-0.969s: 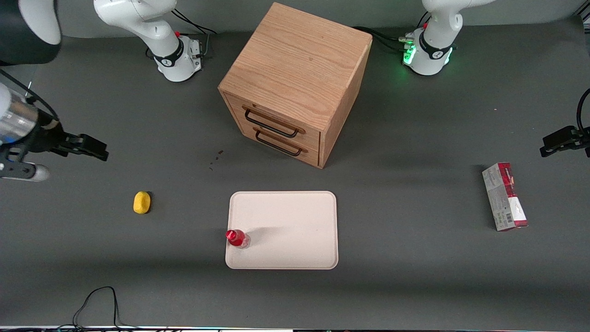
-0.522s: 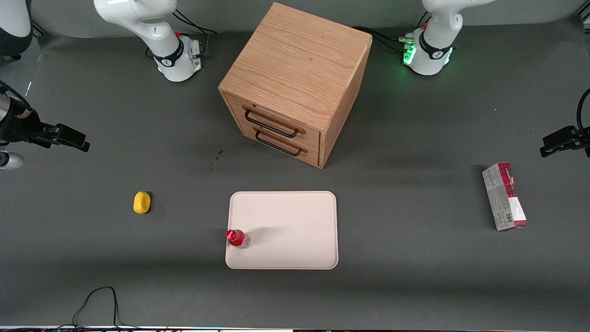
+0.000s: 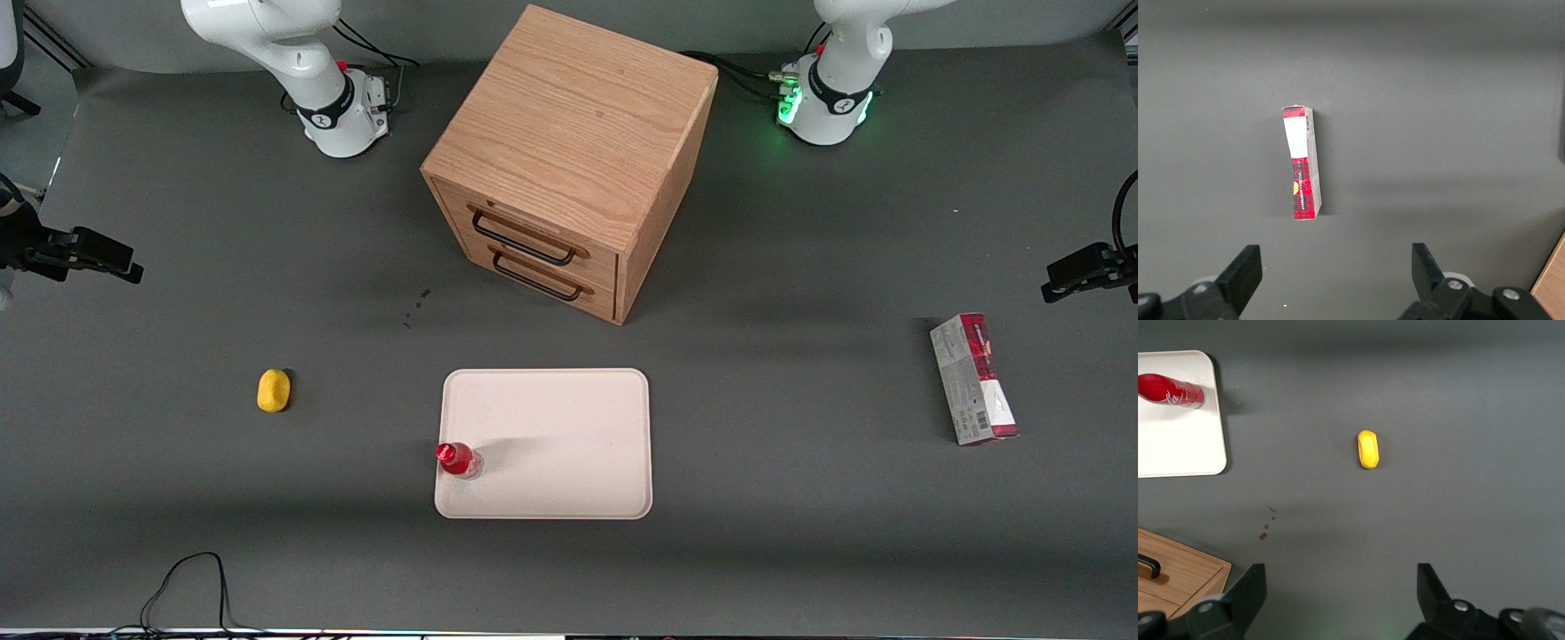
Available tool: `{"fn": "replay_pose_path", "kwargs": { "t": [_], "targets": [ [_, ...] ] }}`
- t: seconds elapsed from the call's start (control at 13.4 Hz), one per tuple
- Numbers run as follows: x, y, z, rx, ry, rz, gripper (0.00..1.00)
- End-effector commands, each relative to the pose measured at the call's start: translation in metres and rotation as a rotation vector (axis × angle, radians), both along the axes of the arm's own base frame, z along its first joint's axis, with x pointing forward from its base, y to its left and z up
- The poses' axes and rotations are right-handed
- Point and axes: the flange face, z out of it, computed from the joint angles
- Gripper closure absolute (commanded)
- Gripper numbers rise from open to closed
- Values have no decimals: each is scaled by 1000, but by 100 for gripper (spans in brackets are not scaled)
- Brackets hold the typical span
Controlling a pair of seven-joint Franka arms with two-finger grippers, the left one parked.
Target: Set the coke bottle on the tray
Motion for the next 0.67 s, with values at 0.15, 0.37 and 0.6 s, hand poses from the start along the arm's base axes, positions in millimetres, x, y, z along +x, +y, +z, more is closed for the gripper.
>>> {"fn": "replay_pose_path", "kwargs": {
  "t": [0.15, 0.37, 0.6],
  "targets": [
    [-9, -6, 4, -7, 2, 19, 0],
    [-10, -14, 3, -4, 11, -4, 0],
    [-11, -16, 2, -2, 17, -7, 0]
  ]
}}
